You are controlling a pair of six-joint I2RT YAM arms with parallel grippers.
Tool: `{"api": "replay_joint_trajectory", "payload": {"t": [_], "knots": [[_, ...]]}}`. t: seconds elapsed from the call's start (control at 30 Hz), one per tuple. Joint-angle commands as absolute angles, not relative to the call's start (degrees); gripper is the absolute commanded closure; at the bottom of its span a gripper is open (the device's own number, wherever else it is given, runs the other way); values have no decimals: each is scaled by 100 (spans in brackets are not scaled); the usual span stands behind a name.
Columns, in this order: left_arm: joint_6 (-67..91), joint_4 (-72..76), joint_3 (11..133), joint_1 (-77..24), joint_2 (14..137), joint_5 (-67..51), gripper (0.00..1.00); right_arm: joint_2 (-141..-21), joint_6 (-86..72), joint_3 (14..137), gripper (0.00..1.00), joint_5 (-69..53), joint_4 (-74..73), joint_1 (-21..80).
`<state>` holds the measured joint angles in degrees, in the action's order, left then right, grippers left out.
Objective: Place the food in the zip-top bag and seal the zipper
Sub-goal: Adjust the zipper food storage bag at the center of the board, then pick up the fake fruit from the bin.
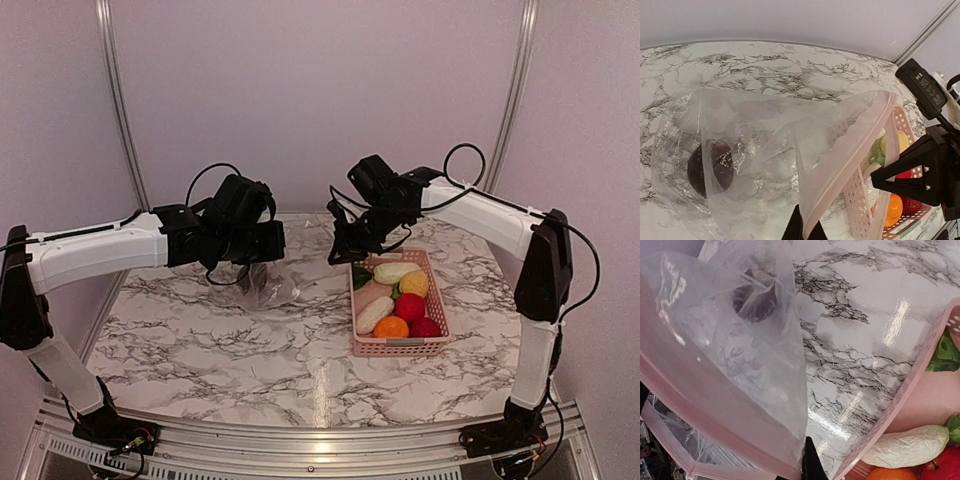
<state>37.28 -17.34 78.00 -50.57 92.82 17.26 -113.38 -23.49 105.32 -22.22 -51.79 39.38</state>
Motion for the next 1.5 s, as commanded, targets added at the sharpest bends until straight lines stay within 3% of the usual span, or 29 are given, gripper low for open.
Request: {"api": "replay_joint_trajectory", "payload": {"t": [0.0,0.1,0.13,0.27,0.4,0.53,0.9,1.23,1.47], "knots": [[3332,-2518,8156,-5035,9062,2660,100,-10851,-2316,10349,100,-1640,-5364,3879],[3121,-2584,8250,-5036,9036,2714,100,-10780,-2329,9858,100,-2136,-5073,3813],[3086,-2564,8245,-5036,9043,2641,100,-10780,-2329,9838,96,-2274,-4992,3832],[3092,-2495,8158,-5037,9093,2396,100,-10714,-2389,10117,58,-2885,-4675,3868],[3168,-2514,8088,-5037,9102,2405,100,-10564,-2513,10491,43,-3471,-4681,3852],[3171,-2525,7997,-5027,9080,2477,100,-10284,-2386,10432,38,-3382,-4915,3749],[3384,-2443,7786,-5025,9115,2095,100,-9284,-1875,8479,36,-1814,-5332,3189],[3436,-2347,7710,-5028,9183,1824,100,-9093,-1975,7547,21,-403,-5528,3011],[3445,-2328,7752,-5028,9191,1759,100,-9376,-2106,7472,14,-174,-5427,2873]]}}
